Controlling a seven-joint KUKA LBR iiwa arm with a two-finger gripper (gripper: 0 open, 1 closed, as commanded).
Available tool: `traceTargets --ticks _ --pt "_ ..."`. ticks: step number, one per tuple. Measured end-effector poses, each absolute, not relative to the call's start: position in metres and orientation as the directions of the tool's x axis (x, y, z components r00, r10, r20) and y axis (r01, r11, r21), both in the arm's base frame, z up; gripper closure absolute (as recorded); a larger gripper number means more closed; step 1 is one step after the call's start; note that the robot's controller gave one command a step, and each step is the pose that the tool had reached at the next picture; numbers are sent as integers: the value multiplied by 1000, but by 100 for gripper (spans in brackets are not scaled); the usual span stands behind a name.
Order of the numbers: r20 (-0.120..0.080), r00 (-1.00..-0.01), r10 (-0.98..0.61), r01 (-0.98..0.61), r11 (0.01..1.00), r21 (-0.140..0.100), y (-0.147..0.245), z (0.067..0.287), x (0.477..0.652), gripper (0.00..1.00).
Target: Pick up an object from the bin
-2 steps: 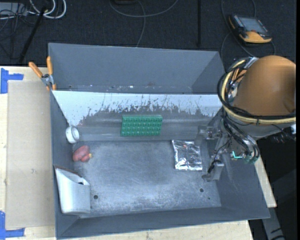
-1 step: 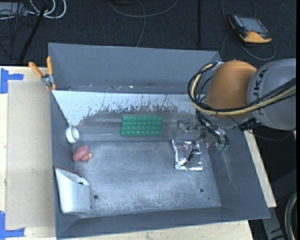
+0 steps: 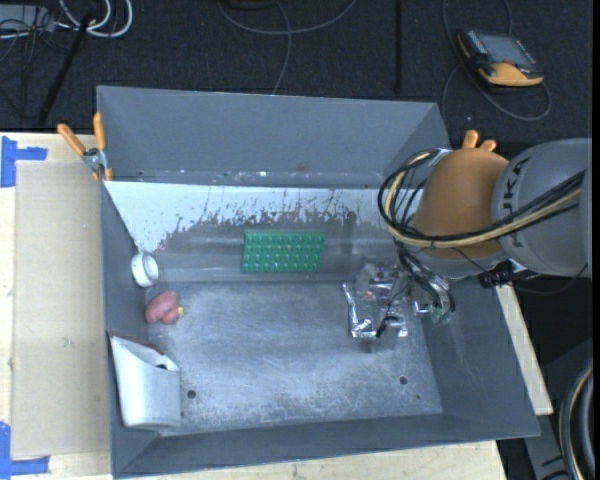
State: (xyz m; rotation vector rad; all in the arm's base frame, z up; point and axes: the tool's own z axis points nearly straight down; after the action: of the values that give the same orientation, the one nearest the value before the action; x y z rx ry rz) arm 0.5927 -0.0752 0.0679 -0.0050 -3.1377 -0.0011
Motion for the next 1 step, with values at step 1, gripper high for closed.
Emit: traceTargets --ticks 1 --pt "-1 -1000 -1 -1 1000 0 -75 70 594 100"
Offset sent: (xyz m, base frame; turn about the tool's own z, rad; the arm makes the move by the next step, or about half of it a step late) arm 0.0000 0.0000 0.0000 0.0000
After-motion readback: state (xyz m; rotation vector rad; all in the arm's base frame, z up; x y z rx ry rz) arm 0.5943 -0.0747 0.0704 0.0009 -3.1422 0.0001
